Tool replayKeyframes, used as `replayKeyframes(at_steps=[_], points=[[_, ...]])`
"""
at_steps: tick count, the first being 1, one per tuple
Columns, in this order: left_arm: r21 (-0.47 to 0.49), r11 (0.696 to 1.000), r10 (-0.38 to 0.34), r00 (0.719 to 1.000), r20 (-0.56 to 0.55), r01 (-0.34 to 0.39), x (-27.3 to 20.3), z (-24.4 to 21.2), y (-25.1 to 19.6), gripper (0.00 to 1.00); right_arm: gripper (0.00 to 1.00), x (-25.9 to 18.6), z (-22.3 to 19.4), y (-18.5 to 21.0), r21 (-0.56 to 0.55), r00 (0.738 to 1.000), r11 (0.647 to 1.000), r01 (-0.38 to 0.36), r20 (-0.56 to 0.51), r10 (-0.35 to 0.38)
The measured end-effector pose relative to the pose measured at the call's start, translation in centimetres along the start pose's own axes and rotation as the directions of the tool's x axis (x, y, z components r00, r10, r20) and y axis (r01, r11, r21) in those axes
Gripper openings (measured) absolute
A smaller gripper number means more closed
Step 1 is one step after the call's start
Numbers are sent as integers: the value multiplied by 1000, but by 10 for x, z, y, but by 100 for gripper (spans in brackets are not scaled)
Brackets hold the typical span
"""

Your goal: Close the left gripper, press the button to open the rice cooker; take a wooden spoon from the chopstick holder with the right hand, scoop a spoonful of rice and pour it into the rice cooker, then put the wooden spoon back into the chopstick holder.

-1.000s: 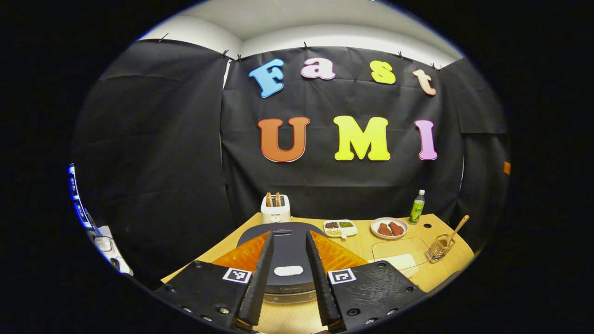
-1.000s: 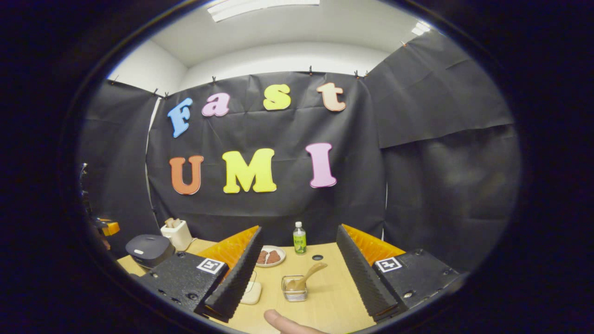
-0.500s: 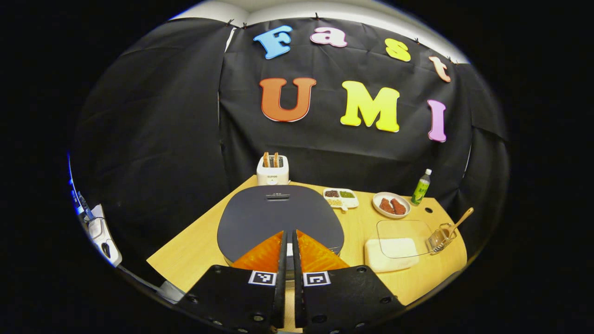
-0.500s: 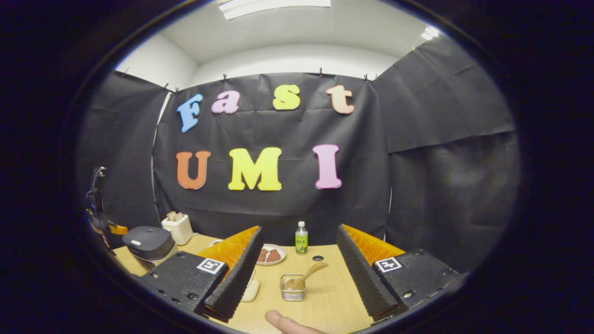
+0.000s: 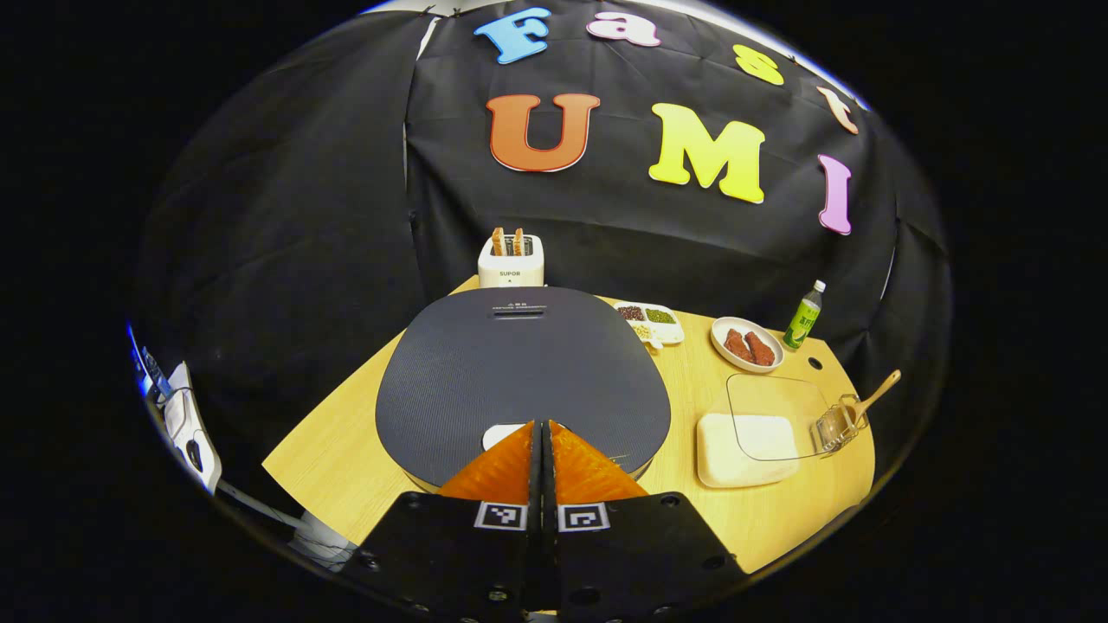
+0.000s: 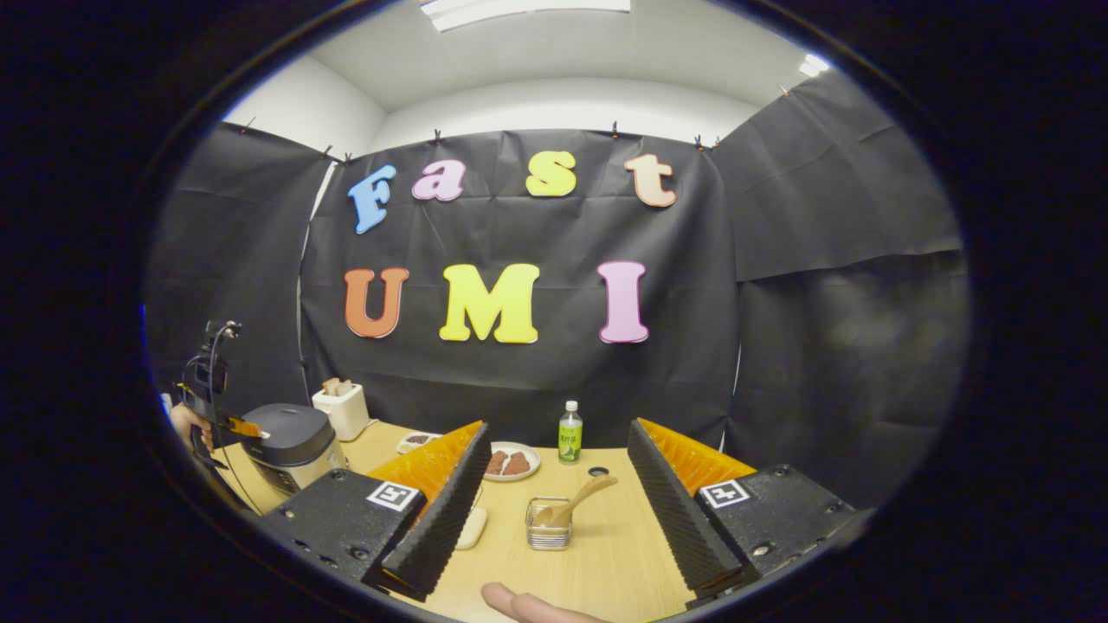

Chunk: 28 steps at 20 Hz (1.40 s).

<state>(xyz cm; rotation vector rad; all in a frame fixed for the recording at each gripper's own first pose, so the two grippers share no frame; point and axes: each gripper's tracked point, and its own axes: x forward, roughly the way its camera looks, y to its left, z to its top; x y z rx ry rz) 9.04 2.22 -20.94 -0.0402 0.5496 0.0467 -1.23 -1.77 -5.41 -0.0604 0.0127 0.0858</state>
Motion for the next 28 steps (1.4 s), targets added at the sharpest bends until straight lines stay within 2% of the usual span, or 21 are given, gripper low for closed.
replayKeyframes(at_steps=[2, 4, 6, 7, 8, 10, 12, 15, 16, 18, 21, 23, 24, 25, 28], points=[[101, 994, 34, 999, 18, -36, 1, -3, 1, 0, 100, -6, 0, 4, 5, 1000, 1000, -13, -2, 13], [113, 990, 76, 997, 32, -79, -1, -3, 3, 0, 100, -11, 0, 3, -3, 1000, 1000, -13, -1, 13], [90, 992, 84, 996, 17, -85, -1, -4, 2, 0, 100, -16, 1, 4, -12, 1000, 1000, -15, 1, 15], [113, 991, 66, 998, 5, -66, 0, -4, 2, 0, 100, -19, -1, 3, -21, 1000, 1000, -11, -6, 11], [95, 995, 44, 999, -11, -43, 1, -4, 2, 0, 100, -24, -3, 1, -29, 1000, 1000, -6, -15, 5], [-14, 1000, -7, 999, -46, 6, 0, -3, 1, 0, 100, -34, -1, 3, -53, 1000, 998, -14, -15, 13], [-42, 998, -42, 998, -43, 40, -2, -3, 2, 0, 100, -44, 2, 3, -73, 1000, 997, -7, 1, 7], [28, 999, -37, 999, 10, 37, -2, -1, 3, 0, 100, -52, -5, -8, -131, 997, 988, 79, 12, -78], [14, 1000, -28, 999, 22, 28, -3, 1, 3, 0, 98, -54, -8, -2, -146, 997, 986, 76, 11, -75], [-28, 1000, -3, 999, 49, 4, -8, 7, 7, 0, 100, -57, -12, 10, -171, 998, 983, 63, 10, -63], [-30, 999, 47, 984, 171, -43, -43, 30, 10, 0, 100, -55, -15, 14, -189, 997, 979, 71, 29, -66], [-27, 1000, -9, 977, 215, 15, -79, 37, -10, 0, 100, -52, -21, 20, -182, 997, 981, 73, 33, -68], [-11, 1000, -23, 968, 250, 27, -98, 41, -15, 12, 100, -51, -25, 24, -177, 997, 982, 70, 29, -66], [8, 1000, -11, 959, 284, 9, -111, 41, -11, 18, 100, -49, -29, 28, -171, 998, 983, 65, 23, -62], [17, 1000, -10, 908, 419, 3, -159, 50, -9, 76, 100, -44, -34, 29, -159, 997, 984, 76, 20, -73]])
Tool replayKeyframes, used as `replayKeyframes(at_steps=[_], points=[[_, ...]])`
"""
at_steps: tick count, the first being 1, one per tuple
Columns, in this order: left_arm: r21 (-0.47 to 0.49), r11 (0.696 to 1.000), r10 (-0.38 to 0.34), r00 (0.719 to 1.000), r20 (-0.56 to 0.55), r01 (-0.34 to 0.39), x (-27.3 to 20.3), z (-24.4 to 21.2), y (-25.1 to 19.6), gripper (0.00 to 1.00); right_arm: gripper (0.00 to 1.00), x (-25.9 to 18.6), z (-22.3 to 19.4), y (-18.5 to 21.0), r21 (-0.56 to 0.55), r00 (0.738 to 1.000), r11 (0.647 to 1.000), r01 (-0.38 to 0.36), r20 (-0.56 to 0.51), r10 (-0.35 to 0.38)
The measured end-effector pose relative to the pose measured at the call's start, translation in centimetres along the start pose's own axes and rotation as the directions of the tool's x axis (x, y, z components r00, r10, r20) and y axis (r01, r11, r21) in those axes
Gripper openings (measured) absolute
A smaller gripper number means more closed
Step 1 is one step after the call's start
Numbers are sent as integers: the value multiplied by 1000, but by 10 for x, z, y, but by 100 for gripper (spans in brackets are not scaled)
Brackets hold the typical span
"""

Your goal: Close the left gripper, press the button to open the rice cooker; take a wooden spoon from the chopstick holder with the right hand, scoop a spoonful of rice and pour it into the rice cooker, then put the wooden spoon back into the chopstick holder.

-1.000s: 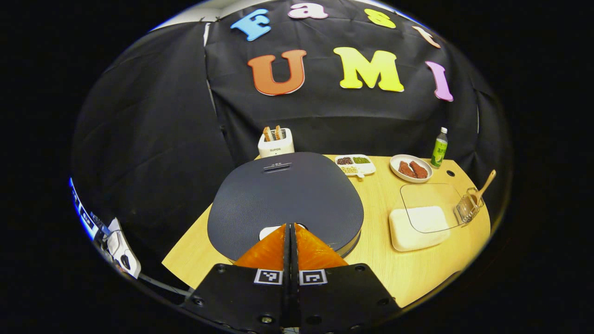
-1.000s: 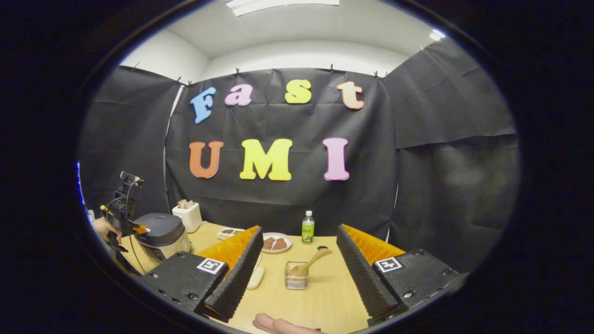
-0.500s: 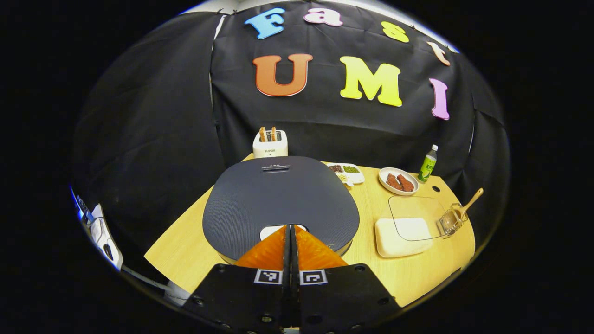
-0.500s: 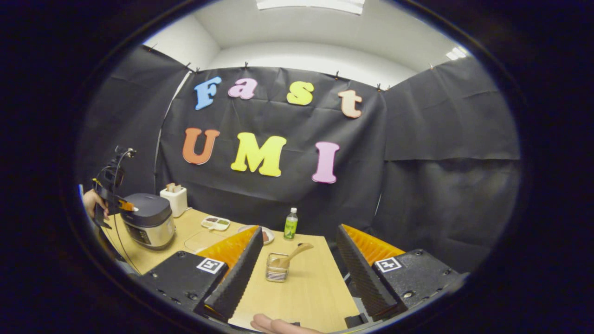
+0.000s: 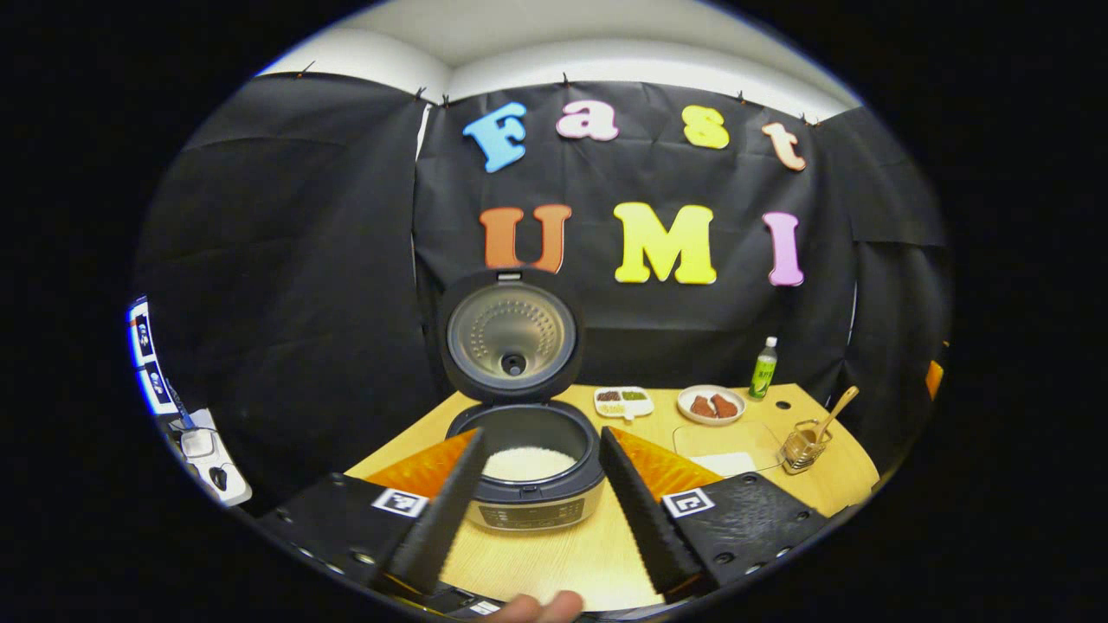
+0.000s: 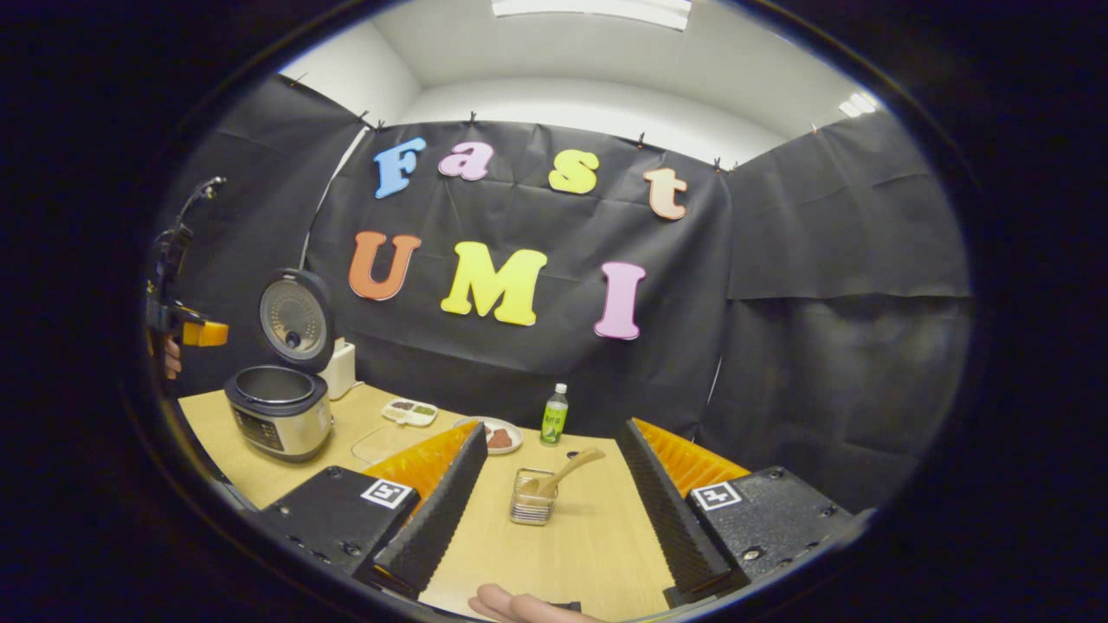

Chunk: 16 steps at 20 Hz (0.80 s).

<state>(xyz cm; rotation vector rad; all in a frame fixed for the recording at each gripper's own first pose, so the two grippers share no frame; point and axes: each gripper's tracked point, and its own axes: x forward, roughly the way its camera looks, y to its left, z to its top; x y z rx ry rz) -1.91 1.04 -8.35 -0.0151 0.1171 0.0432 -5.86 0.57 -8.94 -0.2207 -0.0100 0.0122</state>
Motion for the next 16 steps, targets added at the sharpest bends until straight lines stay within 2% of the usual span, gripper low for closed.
replayKeyframes(at_steps=[1, 2, 3, 4, 6, 10, 16], points=[[-9, 1000, -3, 1000, 26, 4, -16, 7, -1, 100, 100, 1, 0, -3, 6, 1000, 1000, 15, 7, -15], [-10, 1000, -10, 999, 47, 10, -26, 9, -4, 90, 100, 3, 1, -5, 15, 999, 999, 29, 17, -30], [-7, 1000, 1, 998, 60, -1, -35, 10, -1, 90, 100, 4, -1, -5, 22, 999, 999, 36, 20, -36], [2, 1000, 12, 998, 69, -12, -42, 9, 3, 96, 100, 6, -3, -6, 31, 999, 999, 38, 21, -39], [11, 999, 30, 996, 82, -31, -60, 6, 7, 96, 100, 13, -10, -10, 48, 999, 998, 43, 17, -44], [-8, 1000, -12, 993, 115, 13, -91, -2, -9, 96, 100, 44, -32, -24, 93, 998, 994, 62, -3, -62], [34, 999, -6, 992, 130, 1, -126, -34, -12, 96, 100, 109, -80, -41, 177, 996, 981, 77, -67, -66]])
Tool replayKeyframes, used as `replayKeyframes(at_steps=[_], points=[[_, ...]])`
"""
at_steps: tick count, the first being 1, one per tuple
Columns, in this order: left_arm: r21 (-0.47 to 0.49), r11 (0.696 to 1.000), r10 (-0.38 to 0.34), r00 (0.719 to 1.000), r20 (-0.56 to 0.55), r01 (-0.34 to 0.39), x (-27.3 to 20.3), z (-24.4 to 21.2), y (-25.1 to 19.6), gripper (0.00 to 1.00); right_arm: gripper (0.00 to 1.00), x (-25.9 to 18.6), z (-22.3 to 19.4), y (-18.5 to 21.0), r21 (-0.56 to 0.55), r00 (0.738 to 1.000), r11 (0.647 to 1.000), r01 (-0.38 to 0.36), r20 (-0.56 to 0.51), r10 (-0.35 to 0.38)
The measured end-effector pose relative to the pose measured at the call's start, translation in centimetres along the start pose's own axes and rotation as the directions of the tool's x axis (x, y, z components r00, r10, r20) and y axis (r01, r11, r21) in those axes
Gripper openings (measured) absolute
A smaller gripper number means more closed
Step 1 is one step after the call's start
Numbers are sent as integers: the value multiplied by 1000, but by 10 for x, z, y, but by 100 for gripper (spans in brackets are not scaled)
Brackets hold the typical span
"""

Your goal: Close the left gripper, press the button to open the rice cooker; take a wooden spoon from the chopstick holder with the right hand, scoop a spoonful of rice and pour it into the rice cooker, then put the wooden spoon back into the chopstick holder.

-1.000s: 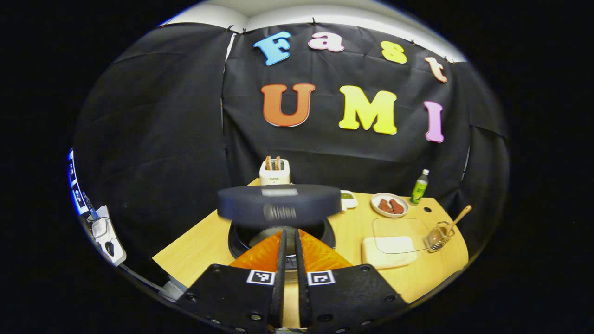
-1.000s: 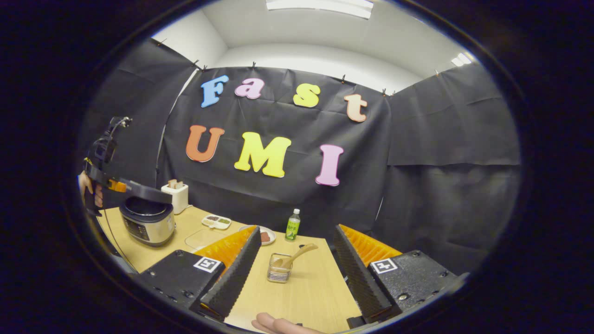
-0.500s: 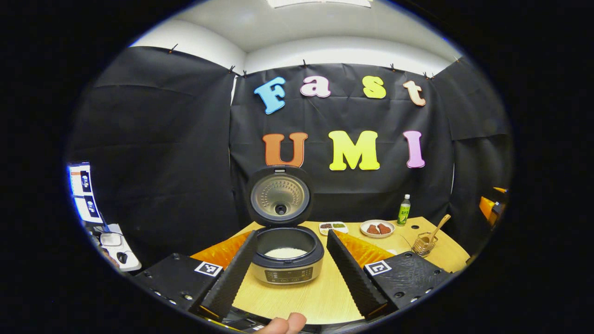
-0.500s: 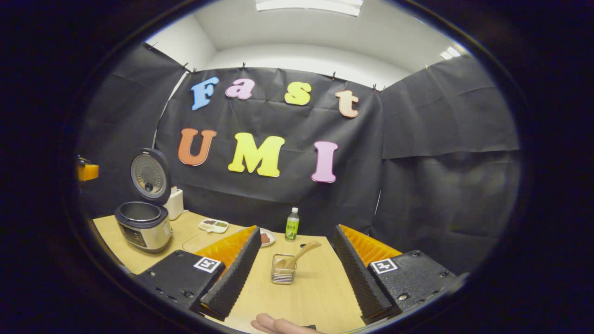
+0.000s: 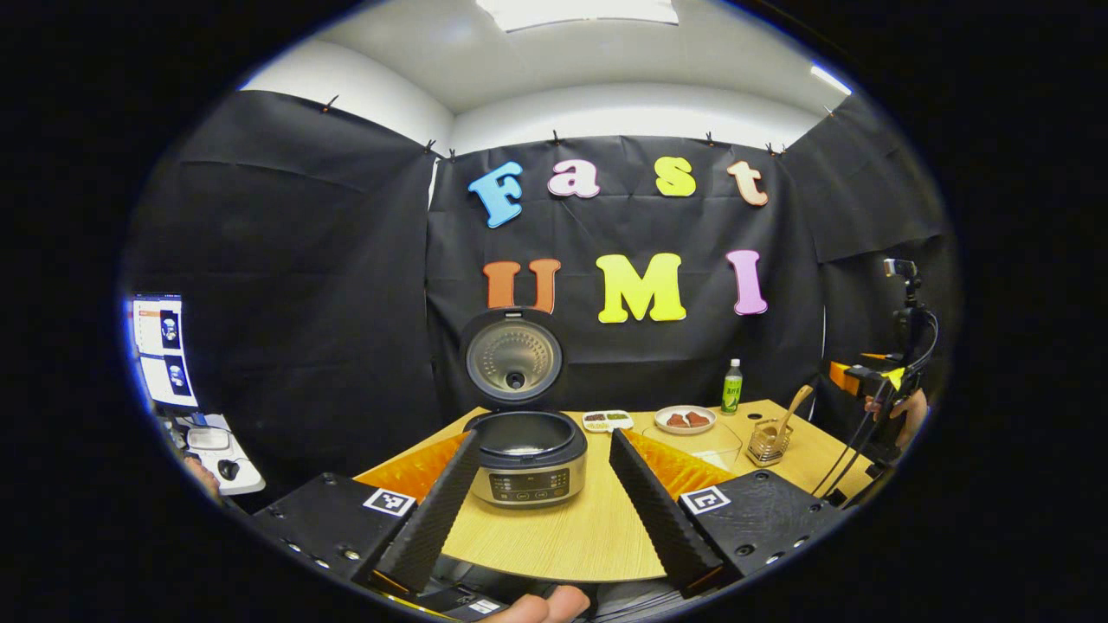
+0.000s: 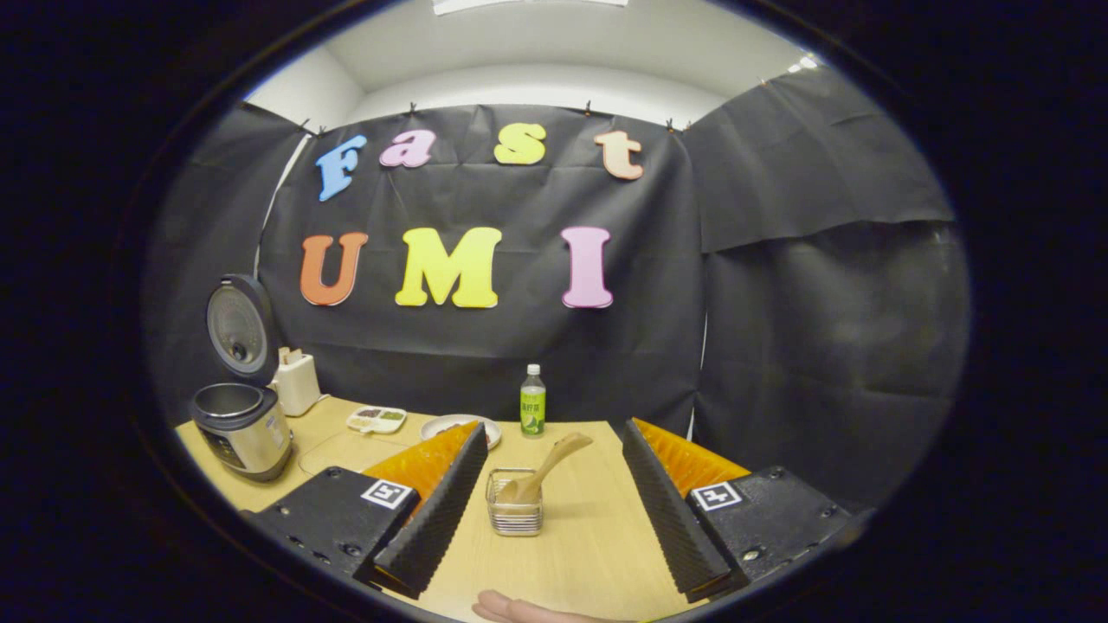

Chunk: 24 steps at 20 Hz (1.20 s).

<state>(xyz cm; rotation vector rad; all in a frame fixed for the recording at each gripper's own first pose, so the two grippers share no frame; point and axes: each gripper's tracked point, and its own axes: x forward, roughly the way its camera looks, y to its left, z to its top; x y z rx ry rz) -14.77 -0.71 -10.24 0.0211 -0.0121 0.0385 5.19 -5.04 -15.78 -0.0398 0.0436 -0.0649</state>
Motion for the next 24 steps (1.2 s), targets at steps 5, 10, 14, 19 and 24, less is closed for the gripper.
replayKeyframes(at_steps=[5, 10, 14, 19, 24], points=[[-4, 1000, 9, 1000, 19, -9, -12, -2, 5, 96, 100, 62, -39, -24, 38, 998, 999, 33, -54, -31], [-3, 1000, -6, 1000, 9, 6, -8, -7, 5, 96, 100, 110, -69, -31, 108, 998, 994, 21, -56, -15], [-1, 1000, 5, 1000, 26, -5, 3, -13, 9, 96, 100, 145, -99, -29, 116, 993, 992, 55, -106, -43], [-1, 1000, 25, 999, -23, -25, 15, -39, 11, 96, 99, 176, -112, -2, 182, 986, 983, 8, -165, 23], [15, 999, 33, 997, -69, -32, 20, -56, 14, 96, 77, 210, -112, 32, 246, 964, 961, -123, -201, 175]])
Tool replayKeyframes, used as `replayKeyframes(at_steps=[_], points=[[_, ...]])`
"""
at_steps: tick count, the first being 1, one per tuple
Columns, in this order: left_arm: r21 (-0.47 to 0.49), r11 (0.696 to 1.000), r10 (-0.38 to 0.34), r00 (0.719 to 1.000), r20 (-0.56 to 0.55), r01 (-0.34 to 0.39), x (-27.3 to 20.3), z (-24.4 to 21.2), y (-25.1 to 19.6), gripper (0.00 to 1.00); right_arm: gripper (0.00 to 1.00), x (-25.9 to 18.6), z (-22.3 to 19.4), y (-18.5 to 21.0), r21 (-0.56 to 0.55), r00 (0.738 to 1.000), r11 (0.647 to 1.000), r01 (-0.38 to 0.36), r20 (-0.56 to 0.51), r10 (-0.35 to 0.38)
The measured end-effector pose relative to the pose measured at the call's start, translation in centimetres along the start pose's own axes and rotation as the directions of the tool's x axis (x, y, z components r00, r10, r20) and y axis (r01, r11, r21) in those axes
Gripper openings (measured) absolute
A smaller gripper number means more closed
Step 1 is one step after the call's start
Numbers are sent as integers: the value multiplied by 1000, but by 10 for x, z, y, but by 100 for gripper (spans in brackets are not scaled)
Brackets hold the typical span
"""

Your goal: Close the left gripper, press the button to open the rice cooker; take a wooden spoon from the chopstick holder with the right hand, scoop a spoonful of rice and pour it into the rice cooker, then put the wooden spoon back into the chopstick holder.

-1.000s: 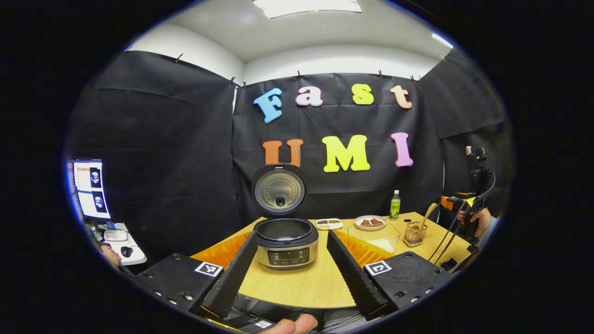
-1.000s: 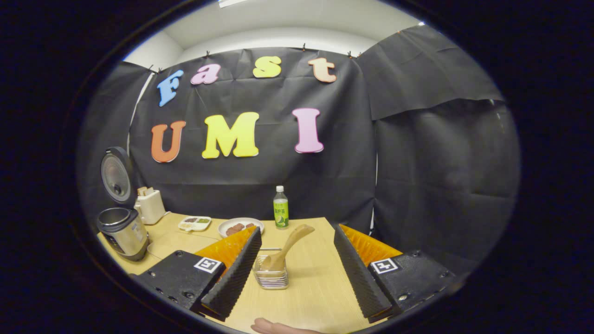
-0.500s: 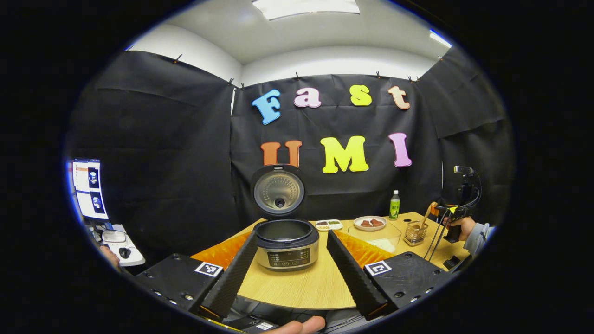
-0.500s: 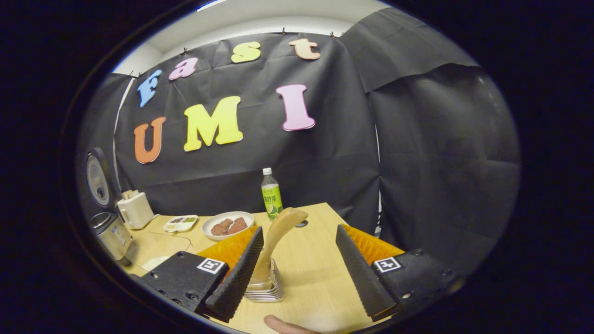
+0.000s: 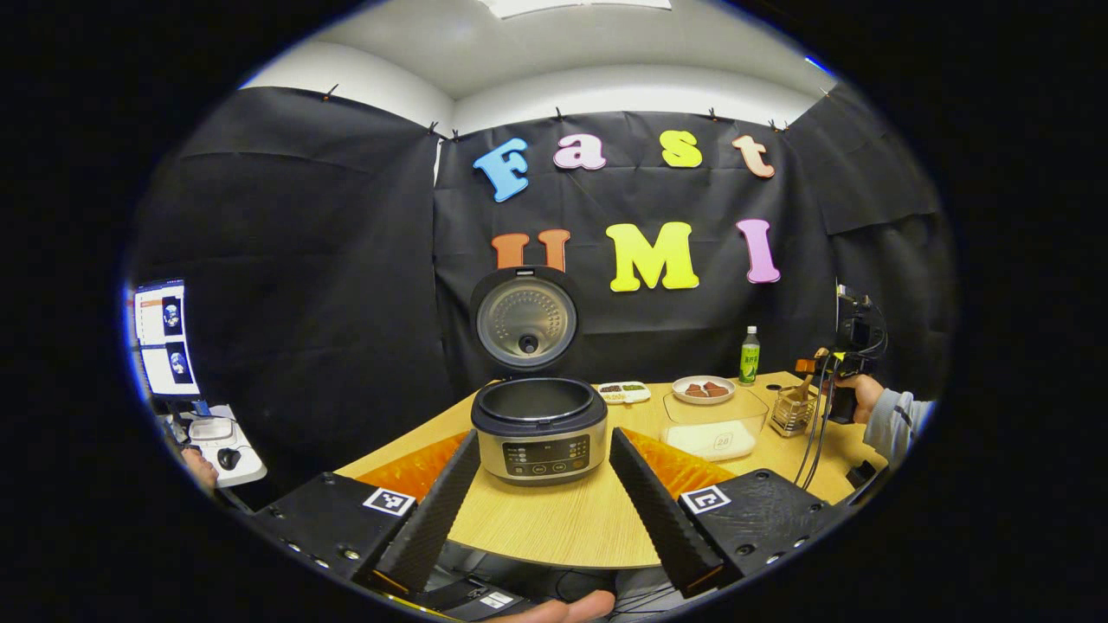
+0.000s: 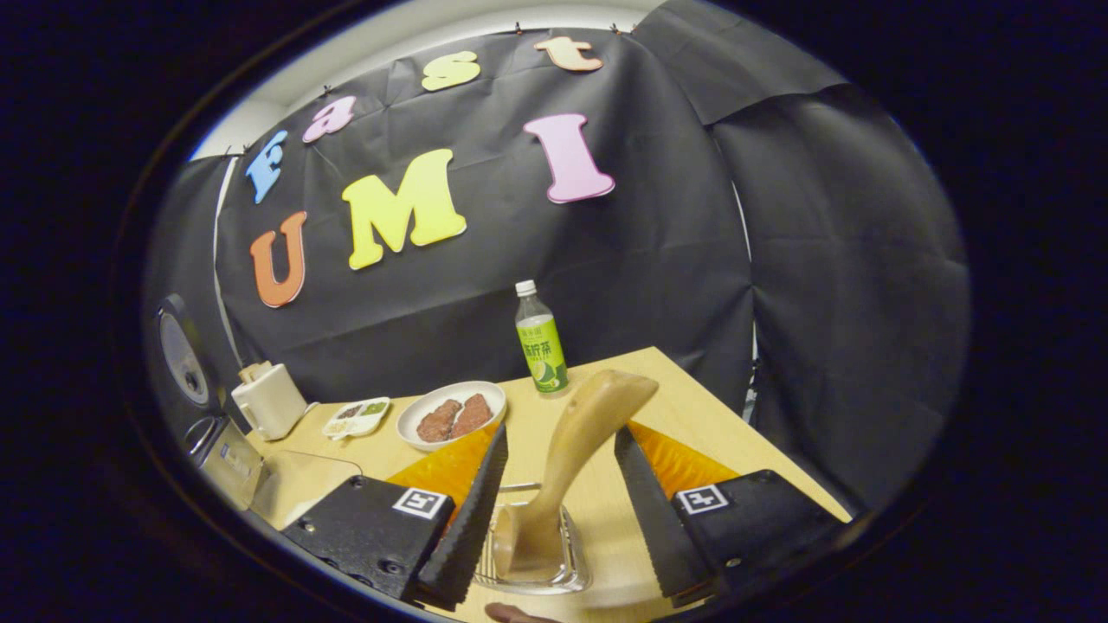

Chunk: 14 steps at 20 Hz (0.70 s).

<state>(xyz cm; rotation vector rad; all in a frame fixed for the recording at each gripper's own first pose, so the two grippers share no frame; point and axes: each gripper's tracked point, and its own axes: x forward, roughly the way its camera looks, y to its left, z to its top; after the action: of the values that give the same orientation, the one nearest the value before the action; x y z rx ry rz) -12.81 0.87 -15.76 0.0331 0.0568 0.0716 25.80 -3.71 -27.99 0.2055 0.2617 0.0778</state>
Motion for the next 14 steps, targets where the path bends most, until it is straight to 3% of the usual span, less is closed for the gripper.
replayKeyframes(at_steps=[1, 2, 3, 8, 14], points=[[3, 1000, 5, 1000, 4, -5, -2, 1, 4, 96, 70, 3, -6, 9, 7, 998, 998, -56, -21, 56], [3, 1000, 7, 1000, 11, -7, -2, 2, 5, 96, 62, 4, -1, 4, -1, 999, 999, -32, -19, 32], [1, 1000, 4, 1000, 18, -4, -5, 5, 6, 96, 22, -2, -1, -6, 10, 1000, 1000, -13, -11, 13], [-32, 999, 9, 1000, 28, -8, -5, 5, 11, 96, 17, -35, 27, 21, 4, 997, 998, -63, 41, 63], [-42, 999, 0, 999, 40, 2, -13, 5, 14, 96, 17, -78, 78, 68, -170, 985, 982, -87, 135, 111]])
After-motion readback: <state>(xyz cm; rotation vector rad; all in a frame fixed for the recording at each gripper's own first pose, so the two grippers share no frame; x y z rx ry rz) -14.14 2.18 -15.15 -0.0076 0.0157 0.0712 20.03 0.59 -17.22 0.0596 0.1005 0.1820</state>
